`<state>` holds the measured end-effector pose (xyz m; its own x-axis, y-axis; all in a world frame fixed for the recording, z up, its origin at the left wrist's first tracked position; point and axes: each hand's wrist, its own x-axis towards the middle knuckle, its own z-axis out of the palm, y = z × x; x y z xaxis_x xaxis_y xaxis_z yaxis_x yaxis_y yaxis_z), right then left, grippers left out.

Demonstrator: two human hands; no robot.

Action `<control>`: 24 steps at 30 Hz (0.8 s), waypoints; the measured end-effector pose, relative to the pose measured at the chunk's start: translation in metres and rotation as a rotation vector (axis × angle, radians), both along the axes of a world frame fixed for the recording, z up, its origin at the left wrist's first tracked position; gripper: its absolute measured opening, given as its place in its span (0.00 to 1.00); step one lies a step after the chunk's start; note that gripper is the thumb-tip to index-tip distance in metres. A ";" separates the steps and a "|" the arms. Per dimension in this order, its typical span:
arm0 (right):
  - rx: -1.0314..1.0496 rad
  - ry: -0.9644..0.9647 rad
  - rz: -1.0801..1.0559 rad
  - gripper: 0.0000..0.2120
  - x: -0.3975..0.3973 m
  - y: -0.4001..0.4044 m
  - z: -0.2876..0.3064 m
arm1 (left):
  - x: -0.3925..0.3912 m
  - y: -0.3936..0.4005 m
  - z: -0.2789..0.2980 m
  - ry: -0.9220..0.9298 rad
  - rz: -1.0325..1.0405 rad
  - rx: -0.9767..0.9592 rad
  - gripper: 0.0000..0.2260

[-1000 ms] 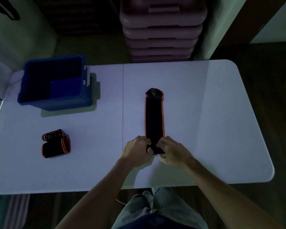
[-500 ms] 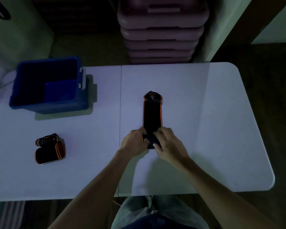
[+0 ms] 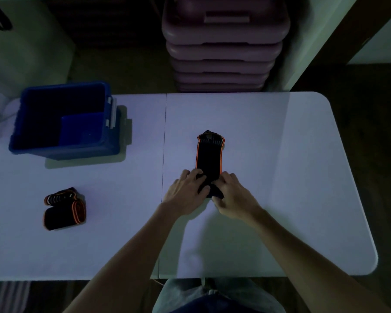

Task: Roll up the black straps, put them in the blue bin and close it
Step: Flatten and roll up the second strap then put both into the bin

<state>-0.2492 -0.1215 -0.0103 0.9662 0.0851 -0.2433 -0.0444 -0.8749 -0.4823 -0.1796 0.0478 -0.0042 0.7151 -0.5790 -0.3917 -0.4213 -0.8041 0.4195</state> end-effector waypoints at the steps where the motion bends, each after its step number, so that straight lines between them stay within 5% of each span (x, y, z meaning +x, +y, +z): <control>1: 0.010 0.045 0.007 0.16 0.006 -0.002 0.003 | 0.002 -0.001 0.001 0.017 -0.004 -0.016 0.21; 8: 0.067 0.339 -0.110 0.14 0.053 -0.018 0.014 | 0.017 -0.008 -0.004 0.191 0.302 -0.133 0.17; 15: 0.034 -0.055 -0.065 0.26 0.040 -0.029 0.001 | 0.025 -0.021 -0.017 0.115 0.556 -0.233 0.15; 19: -0.107 -0.074 0.014 0.33 0.039 -0.023 -0.010 | 0.032 -0.026 -0.017 0.118 0.605 -0.243 0.15; 24: 0.005 0.006 -0.024 0.26 0.059 -0.029 -0.006 | 0.034 -0.020 -0.016 0.160 0.573 -0.303 0.13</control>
<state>-0.1899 -0.1509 -0.0161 0.9665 0.0626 -0.2489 -0.0687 -0.8712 -0.4861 -0.1457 0.0281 -0.0197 0.8891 -0.2258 -0.3982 0.1239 -0.7187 0.6842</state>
